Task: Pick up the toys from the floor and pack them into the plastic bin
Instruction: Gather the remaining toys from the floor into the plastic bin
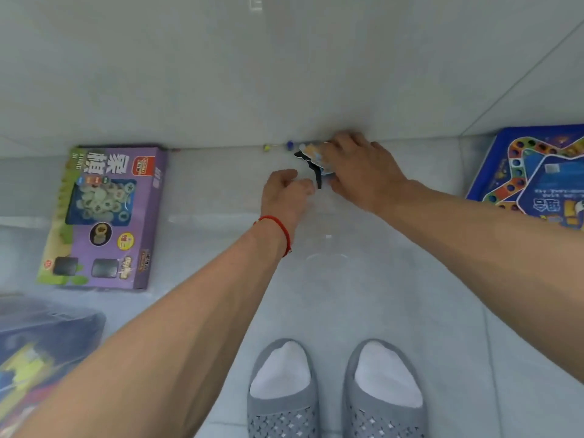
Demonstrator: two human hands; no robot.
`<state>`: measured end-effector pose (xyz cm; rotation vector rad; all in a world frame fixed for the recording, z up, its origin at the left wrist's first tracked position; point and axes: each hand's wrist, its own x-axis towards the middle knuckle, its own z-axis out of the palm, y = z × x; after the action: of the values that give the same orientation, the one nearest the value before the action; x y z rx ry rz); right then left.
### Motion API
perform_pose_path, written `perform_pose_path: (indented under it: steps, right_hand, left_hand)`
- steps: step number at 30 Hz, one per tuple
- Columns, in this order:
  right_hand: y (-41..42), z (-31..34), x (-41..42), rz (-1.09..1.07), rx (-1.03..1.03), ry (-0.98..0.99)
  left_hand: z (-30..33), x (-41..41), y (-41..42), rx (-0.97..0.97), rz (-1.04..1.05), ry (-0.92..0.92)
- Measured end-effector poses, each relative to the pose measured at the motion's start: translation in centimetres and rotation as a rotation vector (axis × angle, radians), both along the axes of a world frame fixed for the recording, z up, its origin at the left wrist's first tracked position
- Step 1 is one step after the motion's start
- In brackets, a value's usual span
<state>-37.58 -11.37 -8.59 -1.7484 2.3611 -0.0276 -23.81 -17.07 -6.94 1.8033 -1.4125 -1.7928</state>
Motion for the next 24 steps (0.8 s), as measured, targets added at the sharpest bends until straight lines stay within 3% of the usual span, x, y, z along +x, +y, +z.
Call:
perform_pose_path:
  steps: [5, 10, 14, 17, 19, 21, 24]
  right_hand:
    - [-0.3, -1.7, 0.2, -0.024, -0.129, 0.143]
    - [1.6, 1.0, 0.3, -0.093, -0.298, 0.092]
    - [4.4, 3.1, 5.0, -0.083, -0.344, -0.144]
    - [6.1, 3.4, 9.1, -0.083, -0.300, -0.371]
    - [6.6, 2.9, 9.2, -0.233, -0.349, -0.505]
    - [6.8, 1.7, 6.7, -0.377, -0.361, -0.358]
    - [6.9, 0.1, 1.8, -0.549, -0.215, -0.168]
  left_hand:
    - [-0.7, 0.5, 0.4, -0.047, 0.036, -0.009]
    - [1.2, 0.7, 1.6, -0.138, 0.061, 0.074]
    - [2.9, 0.9, 3.0, 0.285, 0.168, 0.487]
    - [2.3, 1.4, 3.1, 0.399, 0.288, 0.473]
    - [1.9, 1.8, 2.7, 0.252, 0.279, 0.328]
    - [1.4, 1.9, 1.8, -0.016, 0.134, 0.118]
    - [0.5, 1.2, 0.1, -0.409, -0.198, -0.162]
